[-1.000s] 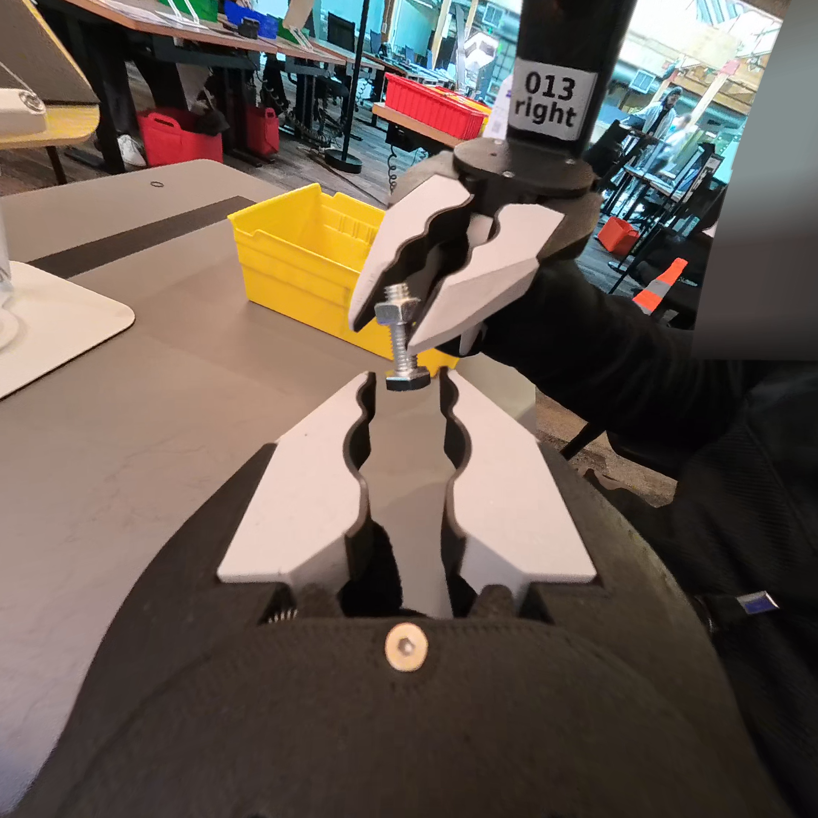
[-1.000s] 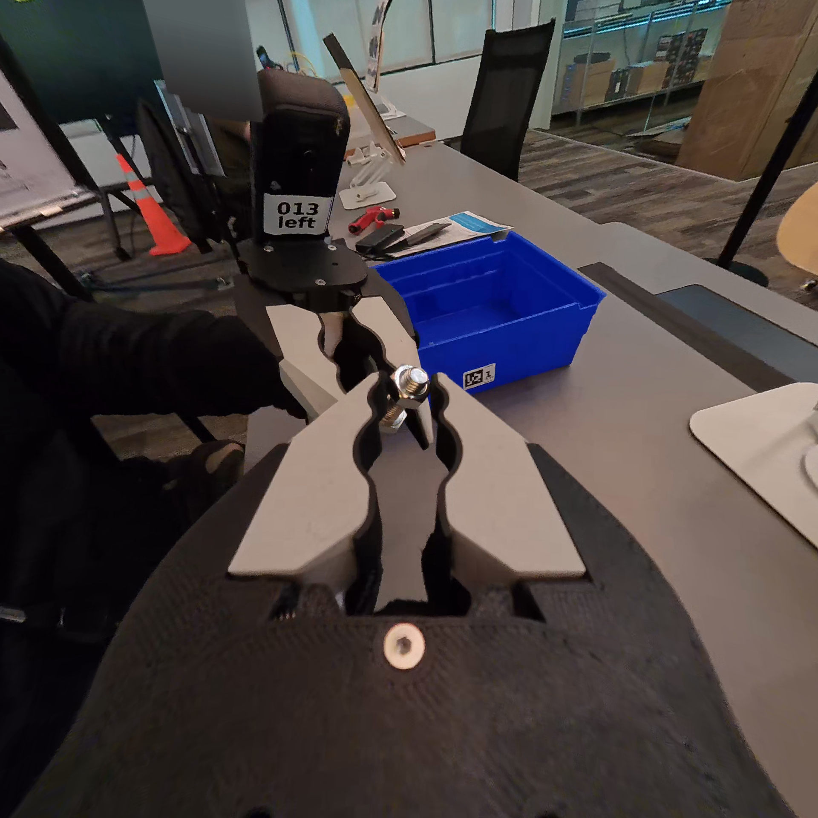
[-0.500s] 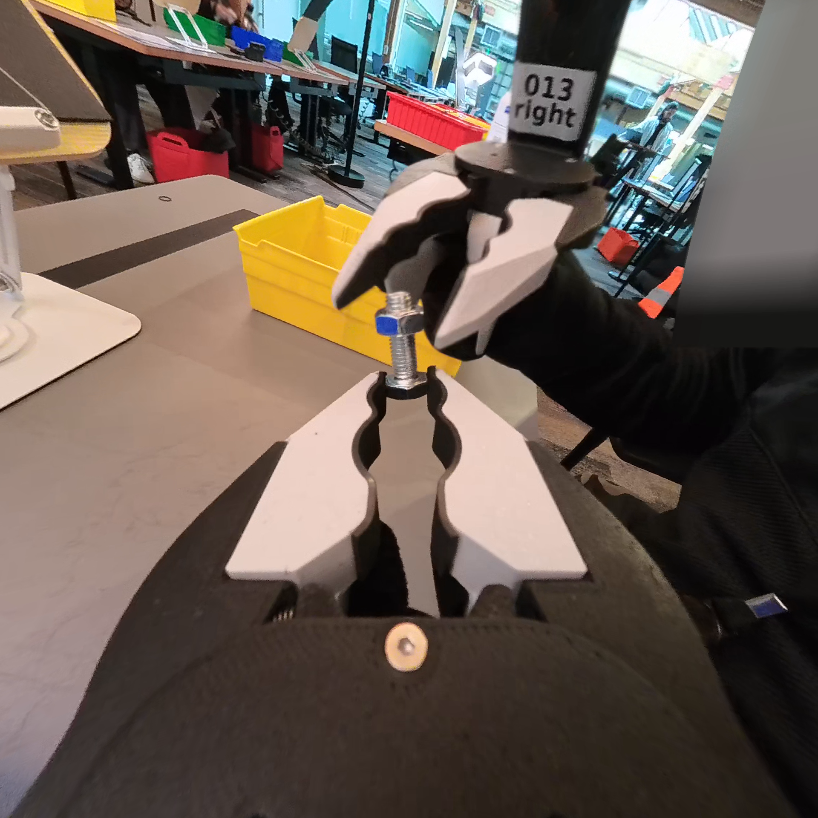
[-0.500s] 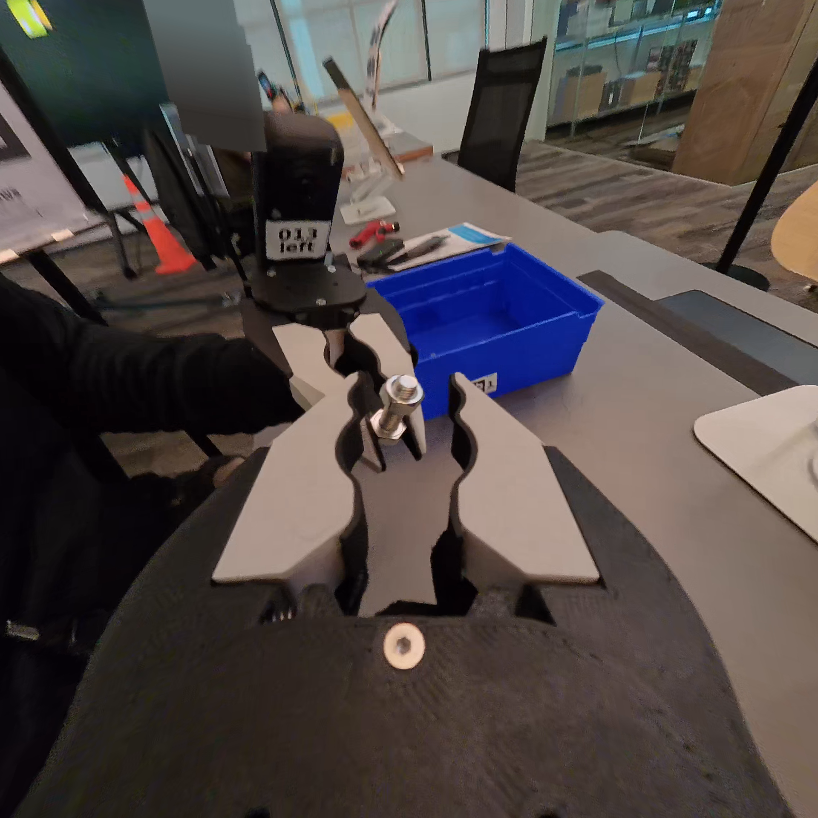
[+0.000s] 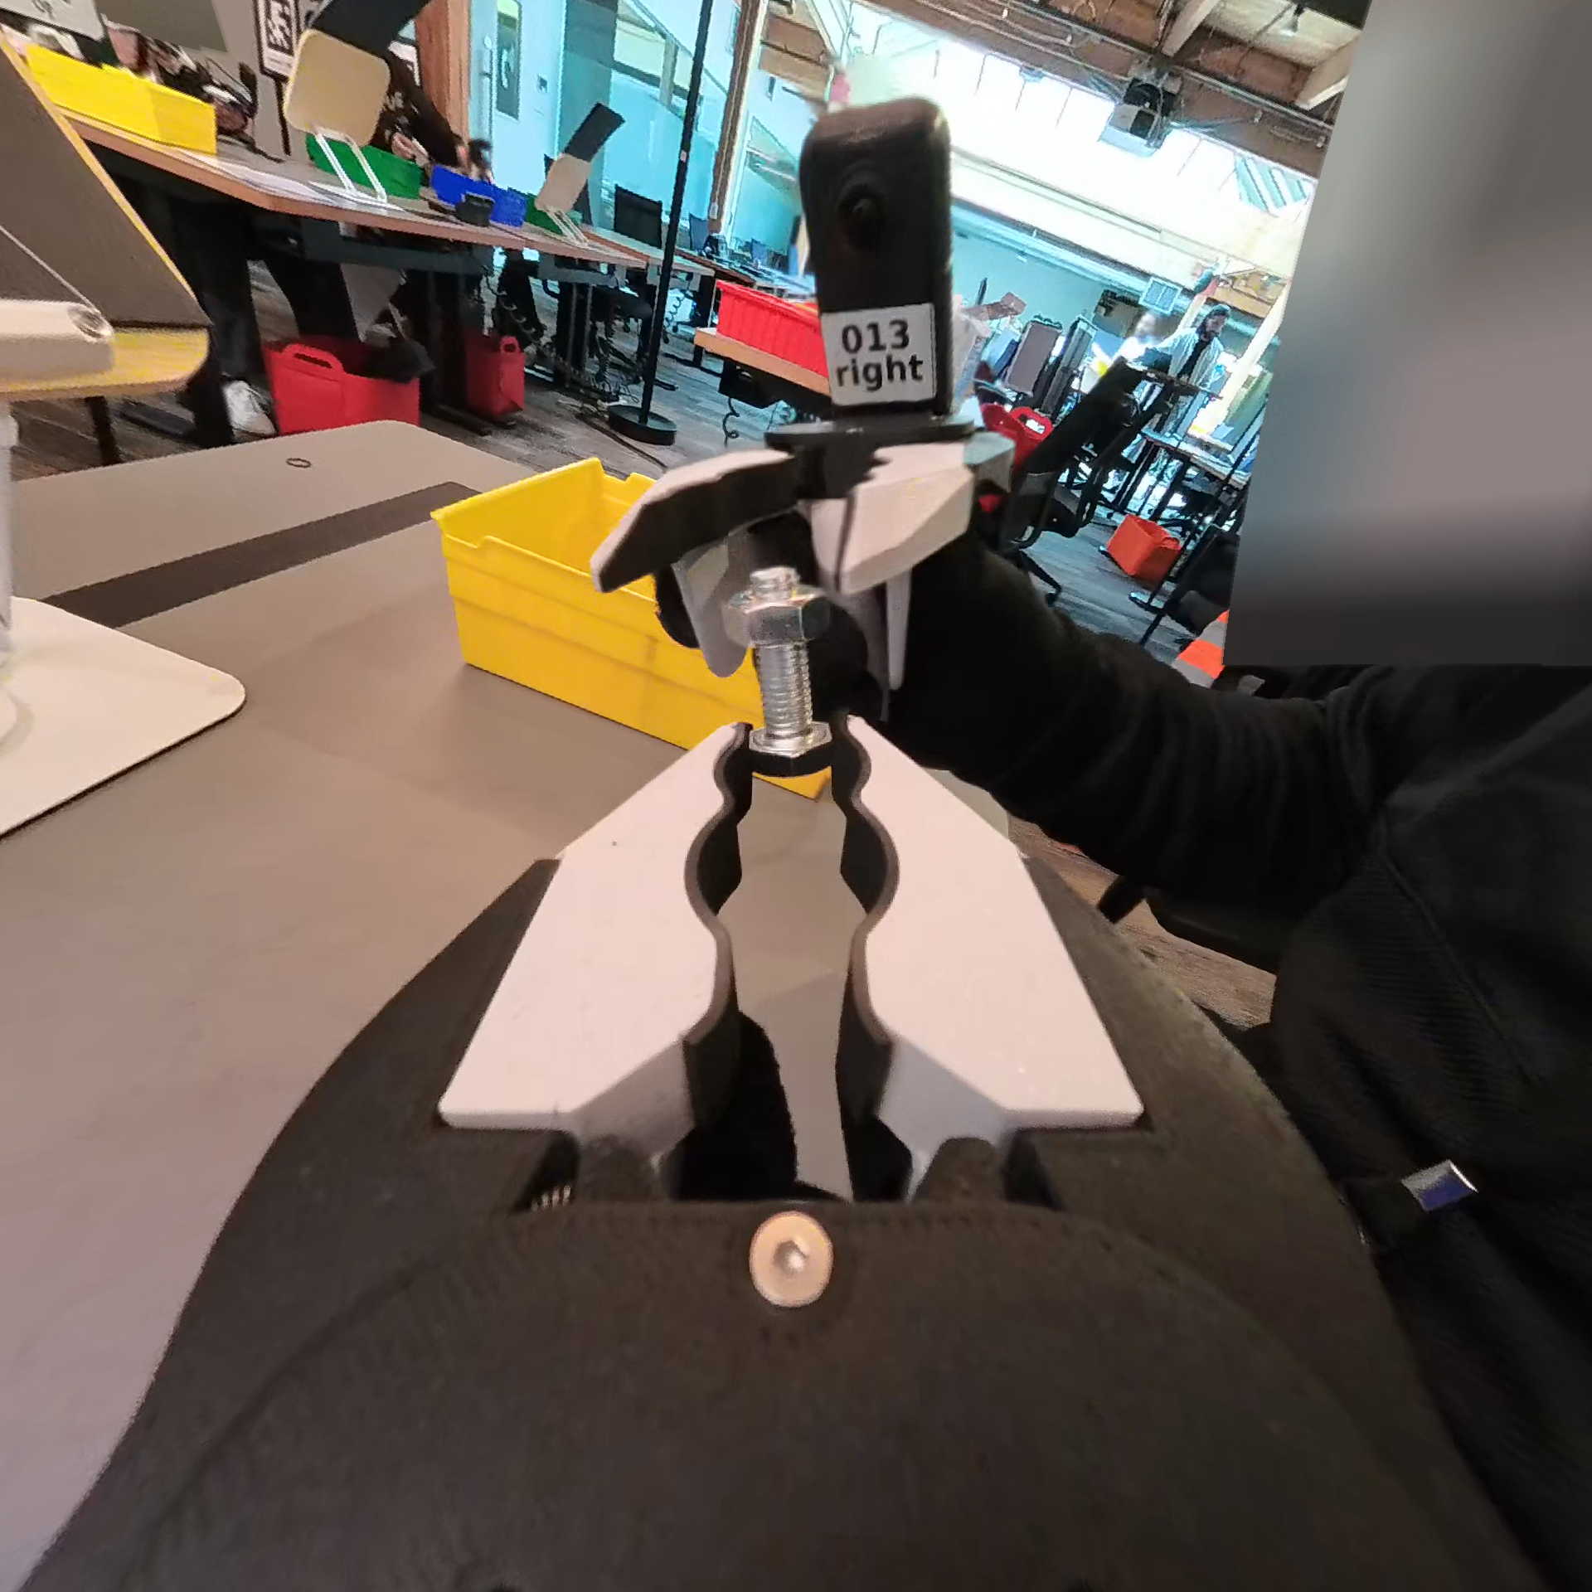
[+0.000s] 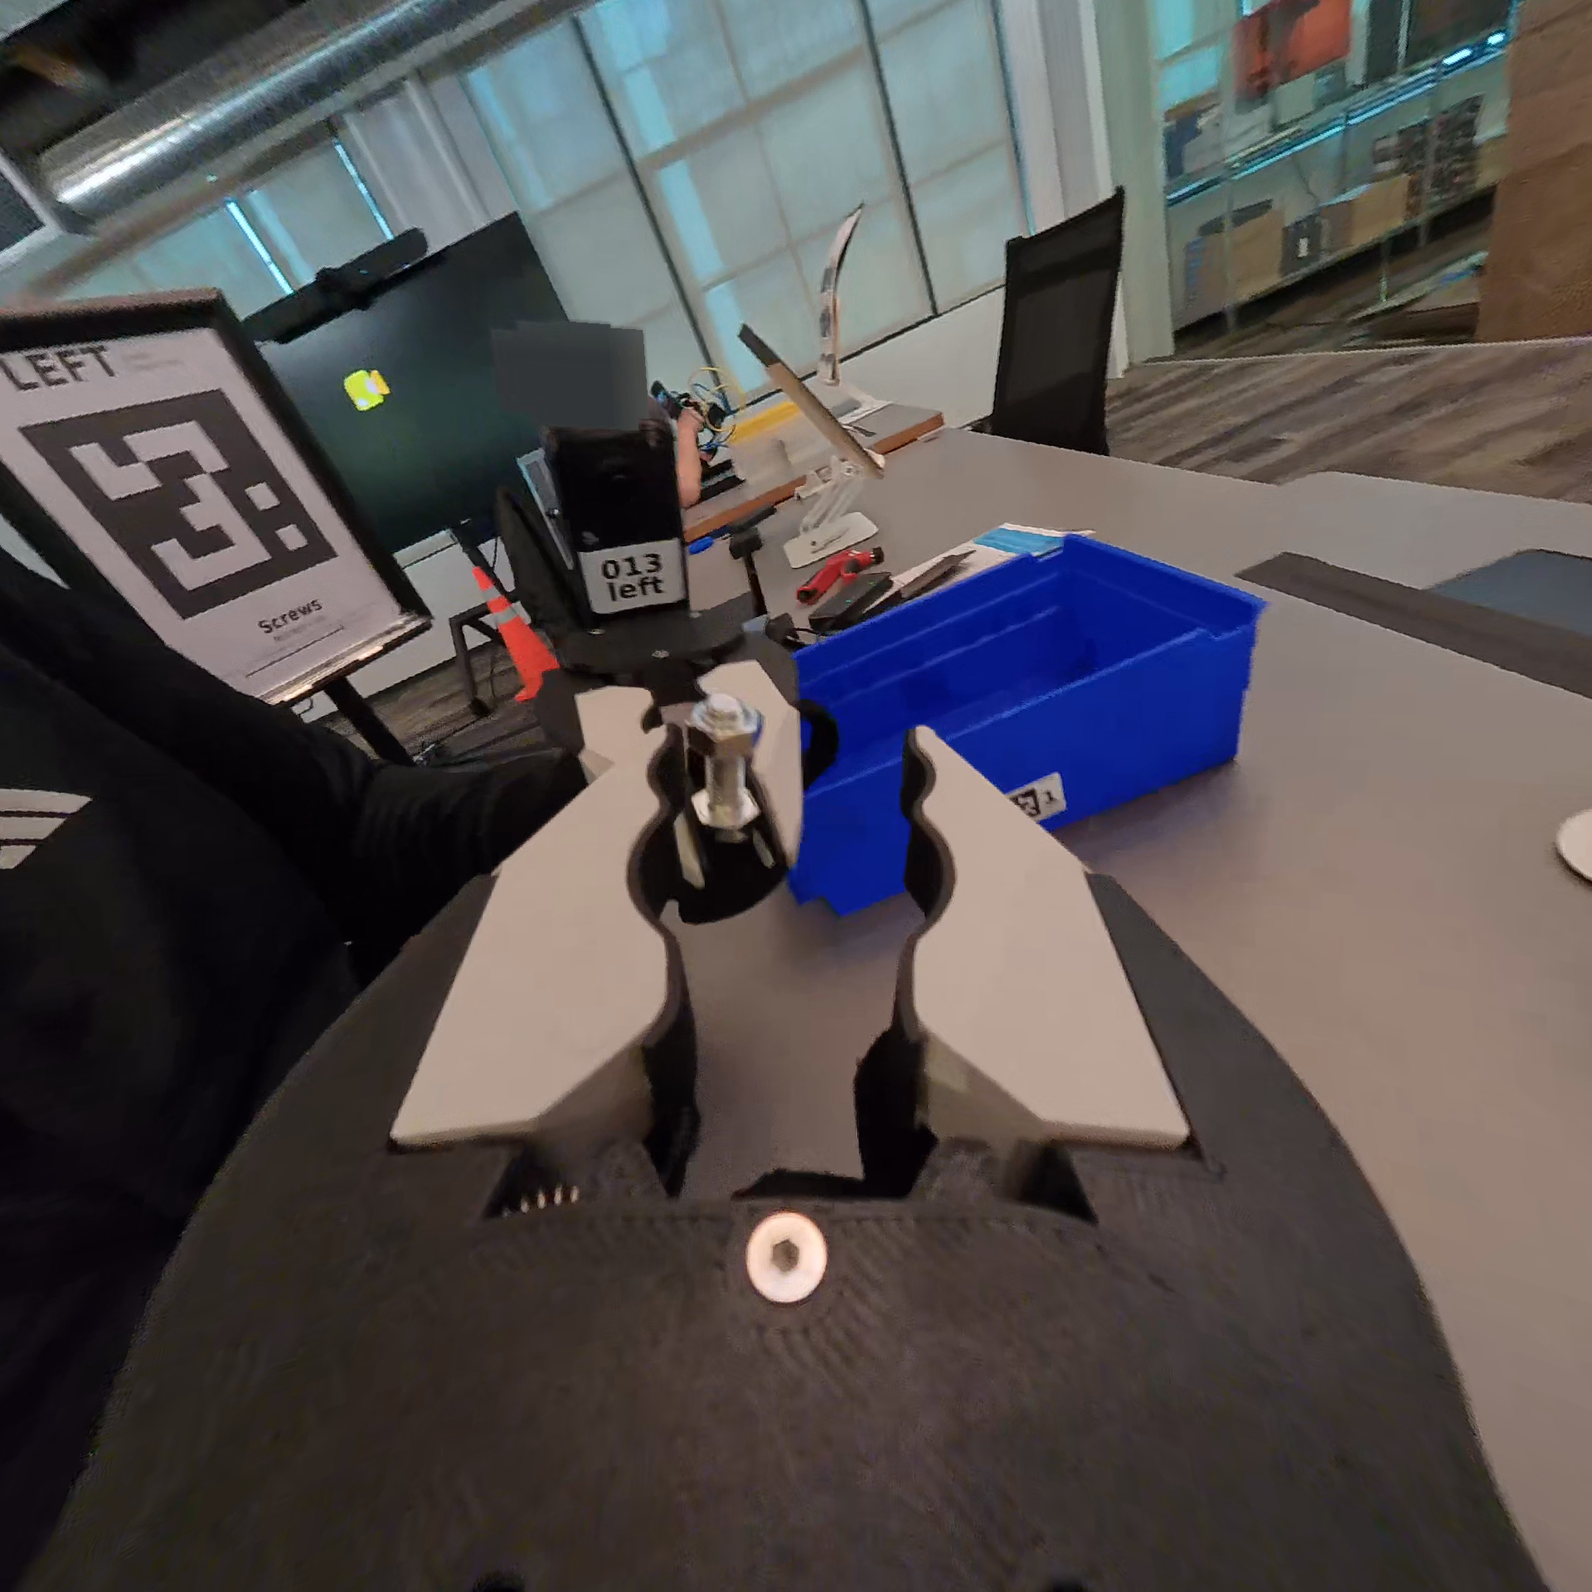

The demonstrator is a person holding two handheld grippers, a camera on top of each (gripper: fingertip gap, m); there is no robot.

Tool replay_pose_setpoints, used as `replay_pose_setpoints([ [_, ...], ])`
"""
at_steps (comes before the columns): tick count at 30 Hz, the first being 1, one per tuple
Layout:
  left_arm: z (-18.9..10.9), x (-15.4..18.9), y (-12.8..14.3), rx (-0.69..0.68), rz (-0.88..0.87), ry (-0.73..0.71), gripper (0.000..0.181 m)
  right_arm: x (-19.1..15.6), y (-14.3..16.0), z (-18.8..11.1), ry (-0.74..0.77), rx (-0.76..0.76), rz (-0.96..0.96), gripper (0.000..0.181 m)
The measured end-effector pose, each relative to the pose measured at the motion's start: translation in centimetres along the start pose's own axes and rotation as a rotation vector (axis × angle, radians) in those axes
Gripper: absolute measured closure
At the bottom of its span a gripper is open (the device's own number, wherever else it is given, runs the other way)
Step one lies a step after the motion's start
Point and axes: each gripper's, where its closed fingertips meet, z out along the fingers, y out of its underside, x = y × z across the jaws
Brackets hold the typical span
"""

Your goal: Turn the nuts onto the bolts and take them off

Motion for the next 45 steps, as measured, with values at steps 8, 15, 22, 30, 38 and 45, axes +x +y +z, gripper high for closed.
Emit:
replay_pose_setpoints([
  [8,-0.5,0.4,-1.0,0.032,0.043,-0.010,0.165,1.2,0.2,-0.6,0.014,0.030,0.041,0.142],
  [15,0.0,0.3,-0.1,-0.002,0.034,-0.008,0.165,-0.5,-0.3,0.3,-0.035,0.034,0.012,0.129],
  [22,-0.2,0.7,-0.6,0.005,0.072,-0.021,0.165,0.1,-0.1,0.4,-0.034,0.051,0.048,0.123],
  [30,-0.1,0.6,-0.6,0.011,0.056,-0.010,0.165,-0.4,-0.5,0.3,-0.055,0.064,0.041,0.118],
  [38,-0.3,1.1,-1.2,0.021,0.087,-0.015,0.165,-0.1,-0.2,0.6,-0.044,0.061,0.058,0.118],
  [45,-0.4,0.8,-1.2,0.030,0.081,-0.019,0.165,0.2,-0.6,-0.3,-0.044,0.082,0.060,0.122],
])
